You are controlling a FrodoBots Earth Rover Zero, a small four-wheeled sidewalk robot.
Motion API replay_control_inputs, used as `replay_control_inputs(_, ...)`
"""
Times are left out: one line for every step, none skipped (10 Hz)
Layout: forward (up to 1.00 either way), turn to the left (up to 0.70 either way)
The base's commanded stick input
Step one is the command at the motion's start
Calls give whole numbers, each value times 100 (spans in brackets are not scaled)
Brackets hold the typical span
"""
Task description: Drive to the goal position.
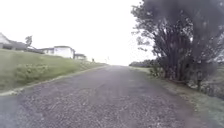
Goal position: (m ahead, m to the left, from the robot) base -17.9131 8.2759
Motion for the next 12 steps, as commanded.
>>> replay_control_inputs(0,85)
replay_control_inputs(0,85)
replay_control_inputs(0,75)
replay_control_inputs(0,70)
replay_control_inputs(0,70)
replay_control_inputs(0,70)
replay_control_inputs(0,70)
replay_control_inputs(0,70)
replay_control_inputs(0,70)
replay_control_inputs(0,70)
replay_control_inputs(0,70)
replay_control_inputs(0,70)
